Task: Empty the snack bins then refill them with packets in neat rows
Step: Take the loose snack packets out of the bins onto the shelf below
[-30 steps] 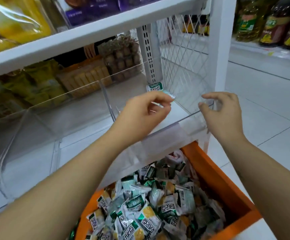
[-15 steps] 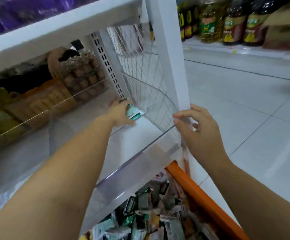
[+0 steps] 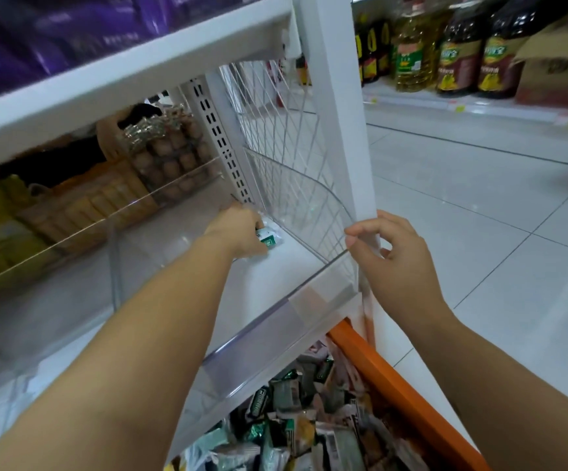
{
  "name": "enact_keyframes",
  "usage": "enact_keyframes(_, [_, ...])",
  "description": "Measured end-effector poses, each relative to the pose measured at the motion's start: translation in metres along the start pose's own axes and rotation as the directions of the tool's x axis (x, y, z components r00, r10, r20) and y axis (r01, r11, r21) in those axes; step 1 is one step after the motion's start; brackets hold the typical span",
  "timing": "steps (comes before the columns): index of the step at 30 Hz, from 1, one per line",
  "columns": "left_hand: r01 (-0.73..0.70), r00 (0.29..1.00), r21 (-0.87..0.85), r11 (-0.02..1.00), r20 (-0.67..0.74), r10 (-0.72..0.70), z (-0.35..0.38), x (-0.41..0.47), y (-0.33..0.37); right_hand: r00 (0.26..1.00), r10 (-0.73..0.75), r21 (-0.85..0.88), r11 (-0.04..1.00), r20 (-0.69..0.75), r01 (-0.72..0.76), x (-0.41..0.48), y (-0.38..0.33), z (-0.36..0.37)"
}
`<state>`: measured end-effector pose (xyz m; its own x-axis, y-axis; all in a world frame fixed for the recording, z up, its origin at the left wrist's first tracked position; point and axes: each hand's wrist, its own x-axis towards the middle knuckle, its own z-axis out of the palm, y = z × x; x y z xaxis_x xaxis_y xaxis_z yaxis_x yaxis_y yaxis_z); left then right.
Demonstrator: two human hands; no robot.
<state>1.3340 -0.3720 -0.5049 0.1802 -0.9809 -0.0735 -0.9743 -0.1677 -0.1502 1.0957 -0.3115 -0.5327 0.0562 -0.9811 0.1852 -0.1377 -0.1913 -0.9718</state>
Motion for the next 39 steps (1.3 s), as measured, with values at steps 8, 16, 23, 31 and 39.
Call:
enact_keyframes(8, [-0.087,0.989,-0.239,0.967,-0.137,0.055,-0.033,-0.065,0.011,1.000,-0.011,-0.085,0.996,-0.024,0.009,-0.017,-0.013,-0.001])
enact_keyframes(16, [-0.286,0.883,-0.444,0.849,-0.465,0.055,-0.070,-0.222,0.018,0.955,-0.242,0.007,0.970,0.173,0.245,-0.075,-0.057,0.002])
enact_keyframes(23, [-0.108,0.980,-0.647,0.755,-0.197,-0.029,0.016,-0.342,-0.010,0.578,0.096,-0.339,0.881,0.811,0.329,-0.135,-0.045,-0.004])
enact_keyframes(31, [0.173,0.985,-0.656,0.735,0.113,-0.131,0.142,-0.356,-0.002,0.242,0.547,-0.576,0.597,0.801,0.559,-0.170,-0.009,0.025])
enact_keyframes(39, [0.080,0.976,-0.383,0.921,0.220,0.007,0.193,-0.328,-0.008,0.243,0.487,-0.519,0.582,0.839,0.626,-0.156,-0.004,0.056])
